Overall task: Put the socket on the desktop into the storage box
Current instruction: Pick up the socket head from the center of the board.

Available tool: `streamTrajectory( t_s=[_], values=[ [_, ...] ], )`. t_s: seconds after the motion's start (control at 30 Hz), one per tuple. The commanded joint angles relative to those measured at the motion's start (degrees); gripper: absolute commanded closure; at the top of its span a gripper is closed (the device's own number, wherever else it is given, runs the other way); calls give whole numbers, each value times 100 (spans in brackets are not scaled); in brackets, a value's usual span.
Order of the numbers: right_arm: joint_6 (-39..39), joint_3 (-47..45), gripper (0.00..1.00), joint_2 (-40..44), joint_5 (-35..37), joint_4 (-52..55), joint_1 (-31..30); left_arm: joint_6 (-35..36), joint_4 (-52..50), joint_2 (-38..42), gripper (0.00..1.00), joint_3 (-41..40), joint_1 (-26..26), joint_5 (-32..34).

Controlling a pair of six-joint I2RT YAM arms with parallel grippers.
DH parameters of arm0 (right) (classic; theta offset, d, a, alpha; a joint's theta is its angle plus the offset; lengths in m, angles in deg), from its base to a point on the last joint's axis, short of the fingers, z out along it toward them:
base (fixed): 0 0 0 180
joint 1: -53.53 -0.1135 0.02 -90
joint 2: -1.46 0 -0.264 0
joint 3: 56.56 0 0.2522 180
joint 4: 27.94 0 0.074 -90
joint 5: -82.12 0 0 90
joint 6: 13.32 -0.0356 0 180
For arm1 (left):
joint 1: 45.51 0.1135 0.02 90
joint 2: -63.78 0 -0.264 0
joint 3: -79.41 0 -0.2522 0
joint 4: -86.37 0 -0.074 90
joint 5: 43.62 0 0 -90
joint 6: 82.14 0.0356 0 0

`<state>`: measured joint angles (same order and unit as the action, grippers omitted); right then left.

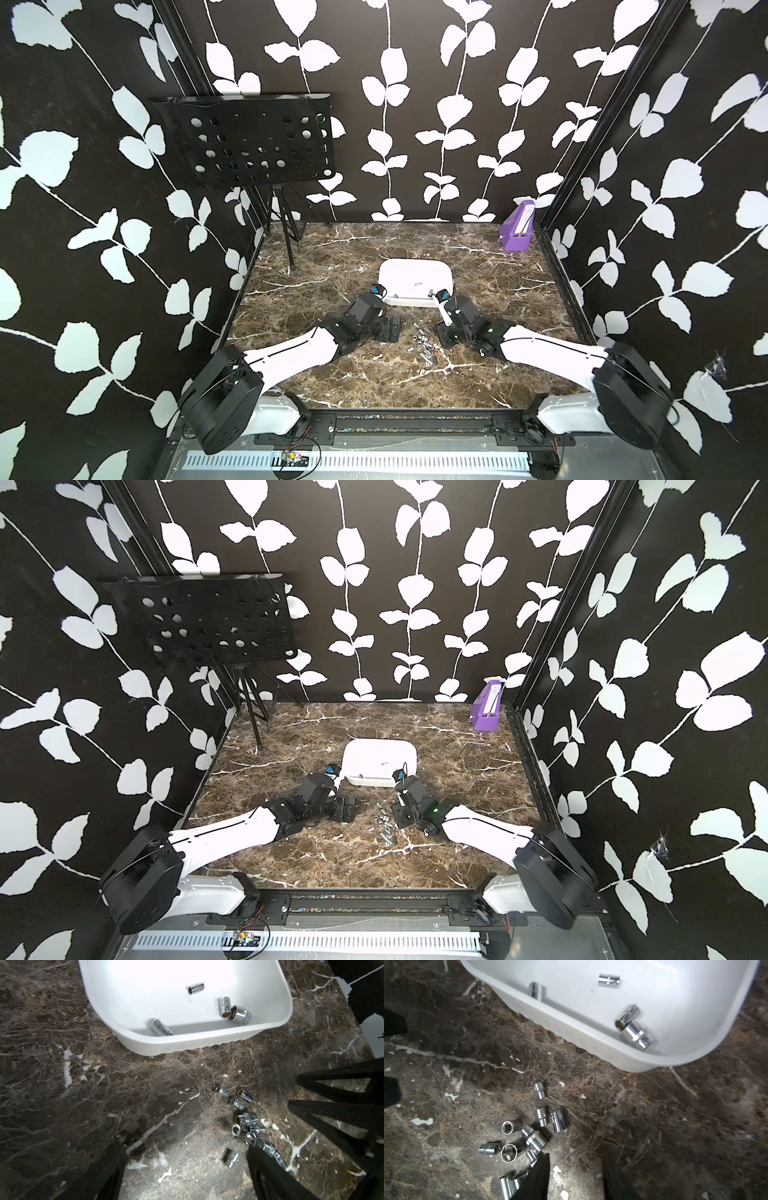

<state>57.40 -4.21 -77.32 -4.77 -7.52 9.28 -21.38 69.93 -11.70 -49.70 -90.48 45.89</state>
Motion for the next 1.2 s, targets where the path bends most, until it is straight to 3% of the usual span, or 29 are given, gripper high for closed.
streamTrajectory(
  t_s=[0.0,0.2,1.17],
  values=[
    [86,279,56,-256,-35,-402,-16,60,-70,-93,8,170,-30,-147],
    [163,583,59,-782,-83,-173,-14,80,-108,-117,8,189,-30,-140],
    [171,1057,65,-1568,-118,170,-112,34,-76,-169,8,207,-56,-245]
  ],
)
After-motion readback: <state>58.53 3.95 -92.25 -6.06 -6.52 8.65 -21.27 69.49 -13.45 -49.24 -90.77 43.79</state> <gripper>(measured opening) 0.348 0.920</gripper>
